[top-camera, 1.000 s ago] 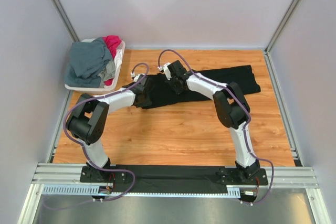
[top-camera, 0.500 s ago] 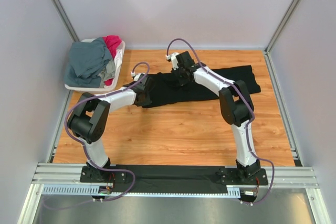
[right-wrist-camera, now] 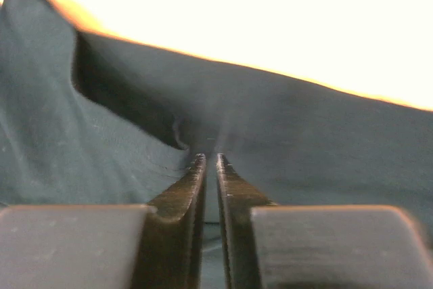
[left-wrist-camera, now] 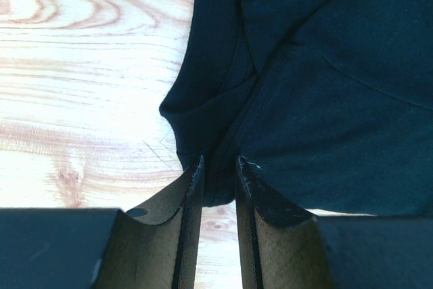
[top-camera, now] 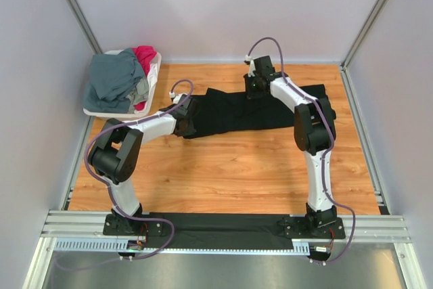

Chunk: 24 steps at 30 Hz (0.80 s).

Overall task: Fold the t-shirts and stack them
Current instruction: Fold the tshirt

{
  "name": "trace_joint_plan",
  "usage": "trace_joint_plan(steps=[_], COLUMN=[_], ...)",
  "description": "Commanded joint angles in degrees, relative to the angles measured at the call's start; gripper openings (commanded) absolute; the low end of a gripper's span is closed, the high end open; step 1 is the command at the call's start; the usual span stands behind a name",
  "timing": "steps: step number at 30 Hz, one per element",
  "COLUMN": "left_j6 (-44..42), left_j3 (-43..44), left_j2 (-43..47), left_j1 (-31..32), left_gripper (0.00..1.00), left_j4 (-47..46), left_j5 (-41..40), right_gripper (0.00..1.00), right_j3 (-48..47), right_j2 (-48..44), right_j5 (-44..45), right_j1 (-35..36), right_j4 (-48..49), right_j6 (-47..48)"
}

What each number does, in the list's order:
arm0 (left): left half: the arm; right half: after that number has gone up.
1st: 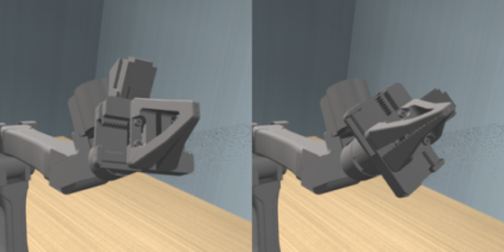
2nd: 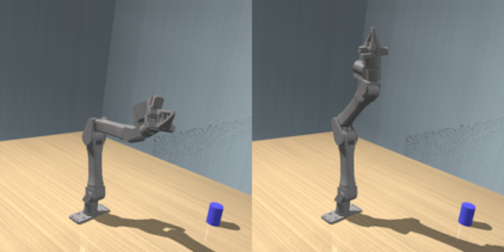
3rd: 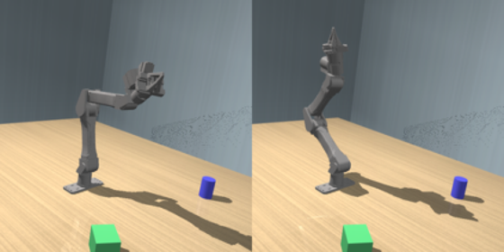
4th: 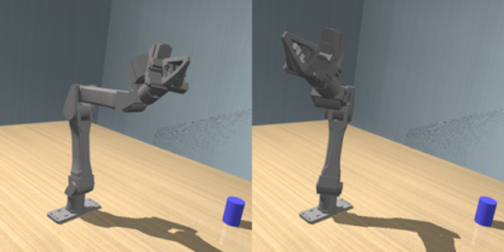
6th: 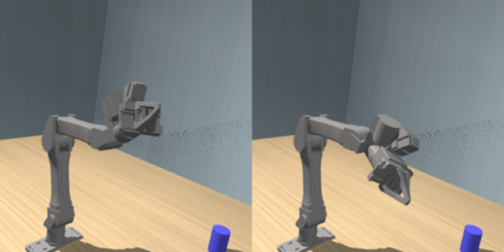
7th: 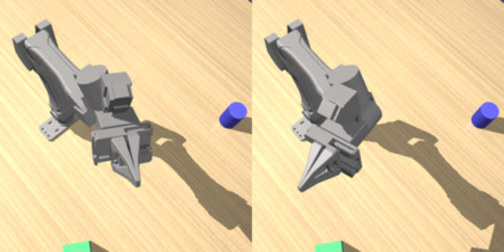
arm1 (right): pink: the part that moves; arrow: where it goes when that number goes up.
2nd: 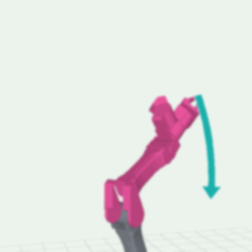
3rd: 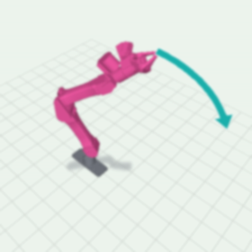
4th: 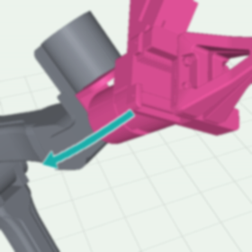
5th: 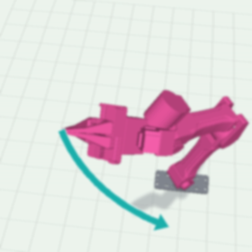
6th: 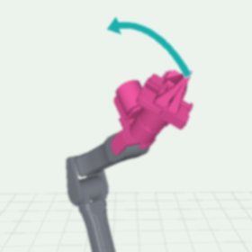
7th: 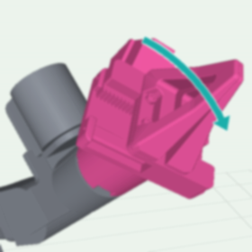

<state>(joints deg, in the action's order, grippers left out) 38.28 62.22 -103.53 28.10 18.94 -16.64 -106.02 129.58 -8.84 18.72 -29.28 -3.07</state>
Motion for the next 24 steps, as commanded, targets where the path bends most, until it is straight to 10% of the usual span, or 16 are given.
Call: trace_joint_plan(steps=[1, 24], left_j6=[0.21, -0.66], left_j3=[-0.34, 5.45], left_j2=[-3.0, -4.14], left_j1=[-0.24, -4.1], left_gripper=[0.31, 0.34], left_j4=[2.59, 10.41], left_j5=[0.74, -3.83], right_gripper=[0.2, 0.43], right_j3=[0.02, 7.22], right_j2=[0.32, -13.64], right_j5=[-7.49, -0.63], right_j1=[-2.54, -11.5], right_j4=[2.9, -2.19], right_j6=[-8.35, -8.17])
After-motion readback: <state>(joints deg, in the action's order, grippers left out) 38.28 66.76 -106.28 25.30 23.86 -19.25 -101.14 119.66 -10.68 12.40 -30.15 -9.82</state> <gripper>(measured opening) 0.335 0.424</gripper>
